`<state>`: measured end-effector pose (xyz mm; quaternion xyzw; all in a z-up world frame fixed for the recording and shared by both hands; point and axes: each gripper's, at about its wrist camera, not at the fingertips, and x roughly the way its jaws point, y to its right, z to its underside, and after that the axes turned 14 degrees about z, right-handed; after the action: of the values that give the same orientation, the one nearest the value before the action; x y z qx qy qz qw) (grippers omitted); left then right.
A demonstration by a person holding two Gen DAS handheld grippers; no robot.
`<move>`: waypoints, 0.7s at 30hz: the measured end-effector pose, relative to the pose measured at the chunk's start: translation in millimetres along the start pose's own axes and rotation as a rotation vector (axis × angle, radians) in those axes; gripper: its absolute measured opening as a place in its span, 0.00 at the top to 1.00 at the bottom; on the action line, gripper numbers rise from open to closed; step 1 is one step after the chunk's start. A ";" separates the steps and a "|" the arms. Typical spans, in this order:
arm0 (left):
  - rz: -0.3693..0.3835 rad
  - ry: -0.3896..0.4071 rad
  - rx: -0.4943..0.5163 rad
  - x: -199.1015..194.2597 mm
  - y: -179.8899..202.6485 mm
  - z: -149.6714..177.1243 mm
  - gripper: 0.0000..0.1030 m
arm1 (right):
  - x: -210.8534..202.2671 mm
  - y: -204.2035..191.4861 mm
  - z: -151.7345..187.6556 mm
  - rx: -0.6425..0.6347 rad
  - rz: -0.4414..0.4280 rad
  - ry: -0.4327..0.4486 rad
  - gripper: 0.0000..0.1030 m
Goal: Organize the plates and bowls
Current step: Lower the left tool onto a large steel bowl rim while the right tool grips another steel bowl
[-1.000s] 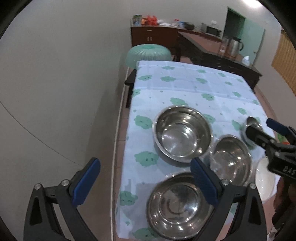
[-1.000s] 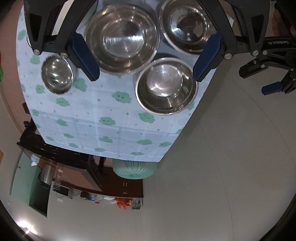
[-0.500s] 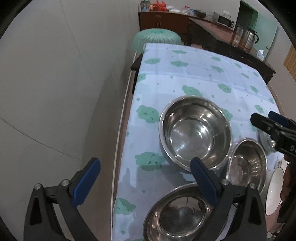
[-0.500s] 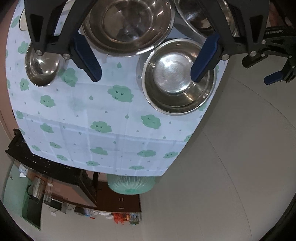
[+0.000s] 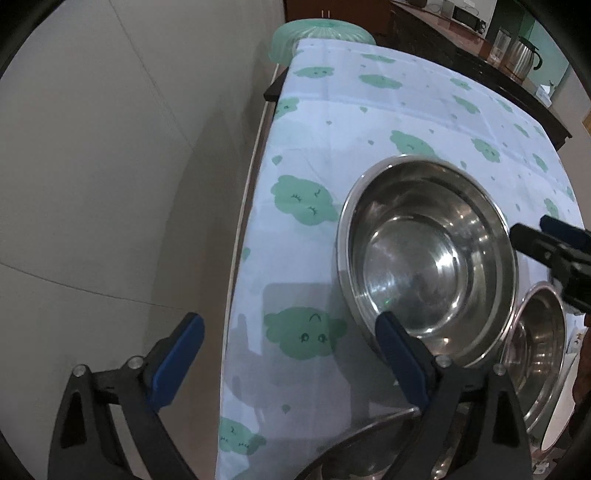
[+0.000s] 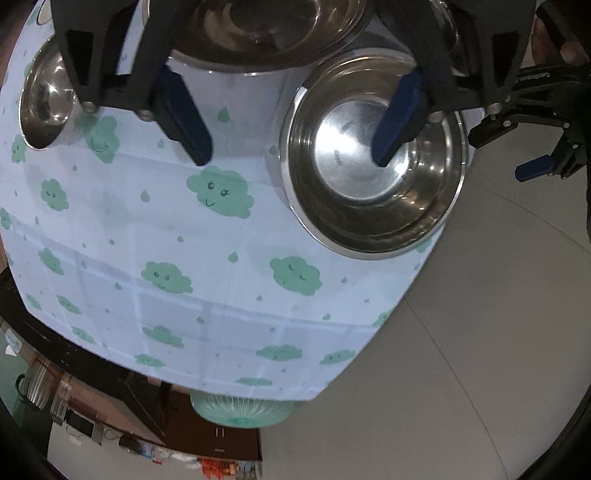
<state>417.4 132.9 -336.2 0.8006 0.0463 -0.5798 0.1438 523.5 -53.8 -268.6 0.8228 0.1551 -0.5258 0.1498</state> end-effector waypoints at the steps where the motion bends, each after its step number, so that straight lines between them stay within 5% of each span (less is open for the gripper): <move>1: 0.001 -0.003 -0.001 2.0 -0.5 -1.1 0.12 | 6.1 0.2 -1.1 0.001 -0.003 -0.014 0.17; 14: 0.019 -0.044 -0.032 25.7 -6.5 -7.3 0.17 | 35.5 -1.7 -1.6 -0.012 -0.019 -0.076 0.18; 17: 0.017 -0.052 -0.027 29.4 -3.8 -7.2 0.19 | 41.9 -5.1 -1.0 -0.029 -0.038 -0.100 0.44; 21: 0.033 -0.063 -0.029 33.8 -0.7 -7.9 0.30 | 46.2 -6.8 -0.4 -0.035 -0.047 -0.116 0.50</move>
<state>435.4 132.7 -365.9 0.7806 0.0369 -0.6014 0.1662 539.5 -43.0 -311.1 0.7843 0.1746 -0.5733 0.1603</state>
